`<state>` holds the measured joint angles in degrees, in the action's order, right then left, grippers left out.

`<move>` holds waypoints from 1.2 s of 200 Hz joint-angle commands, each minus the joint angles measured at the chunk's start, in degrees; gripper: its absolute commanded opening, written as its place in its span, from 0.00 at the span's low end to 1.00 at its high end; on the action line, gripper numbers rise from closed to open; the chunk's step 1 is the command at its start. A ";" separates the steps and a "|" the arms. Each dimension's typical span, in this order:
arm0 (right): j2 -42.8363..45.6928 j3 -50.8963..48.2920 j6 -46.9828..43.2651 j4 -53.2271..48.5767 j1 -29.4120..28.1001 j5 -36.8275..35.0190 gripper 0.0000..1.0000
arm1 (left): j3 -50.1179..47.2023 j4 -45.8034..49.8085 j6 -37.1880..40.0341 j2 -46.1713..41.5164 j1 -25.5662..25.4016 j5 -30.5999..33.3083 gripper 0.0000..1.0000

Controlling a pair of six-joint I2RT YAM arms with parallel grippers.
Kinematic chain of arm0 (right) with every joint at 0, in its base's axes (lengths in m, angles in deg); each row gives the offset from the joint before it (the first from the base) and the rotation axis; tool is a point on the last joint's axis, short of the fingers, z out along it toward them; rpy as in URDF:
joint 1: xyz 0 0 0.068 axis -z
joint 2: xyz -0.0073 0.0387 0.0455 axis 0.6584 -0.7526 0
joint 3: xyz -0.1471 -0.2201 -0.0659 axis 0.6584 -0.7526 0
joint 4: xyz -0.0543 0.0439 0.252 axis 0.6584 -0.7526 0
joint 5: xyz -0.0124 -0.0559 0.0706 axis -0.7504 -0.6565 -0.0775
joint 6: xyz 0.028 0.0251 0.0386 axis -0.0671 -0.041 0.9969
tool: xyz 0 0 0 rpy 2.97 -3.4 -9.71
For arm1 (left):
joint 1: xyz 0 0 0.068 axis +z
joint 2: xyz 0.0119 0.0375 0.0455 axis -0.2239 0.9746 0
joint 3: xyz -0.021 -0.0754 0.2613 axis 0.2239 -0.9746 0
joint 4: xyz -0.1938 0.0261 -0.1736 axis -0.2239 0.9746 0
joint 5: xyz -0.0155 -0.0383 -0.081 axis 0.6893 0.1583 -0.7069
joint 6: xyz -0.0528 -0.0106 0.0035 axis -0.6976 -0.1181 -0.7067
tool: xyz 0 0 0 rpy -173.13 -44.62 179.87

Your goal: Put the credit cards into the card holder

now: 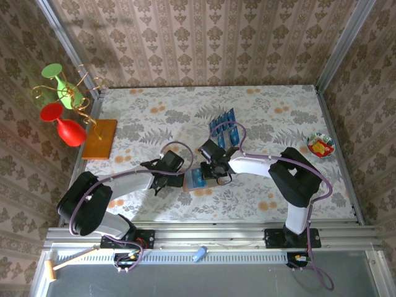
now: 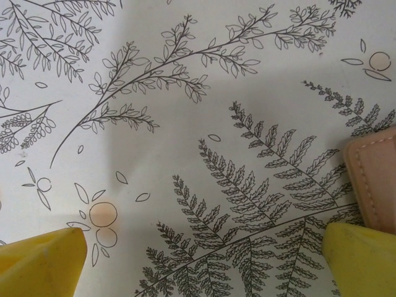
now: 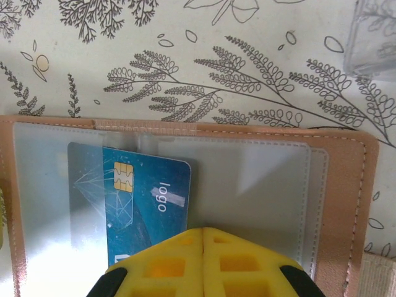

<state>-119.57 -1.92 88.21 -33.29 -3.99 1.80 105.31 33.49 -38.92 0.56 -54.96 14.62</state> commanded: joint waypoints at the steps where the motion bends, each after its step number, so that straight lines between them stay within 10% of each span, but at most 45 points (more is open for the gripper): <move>1: -1.11 1.77 0.46 0.37 -0.76 1.03 0.08 | 0.29 -0.23 -0.85 2.01 -0.26 0.35 1.00; 240: 0.81 1.55 5.64 5.53 -1.68 5.84 0.07 | 0.37 -0.50 0.48 0.80 1.04 0.30 1.00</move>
<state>-122.01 1.09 93.21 -27.48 -6.30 7.66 105.38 31.50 -39.29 1.32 -54.83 14.60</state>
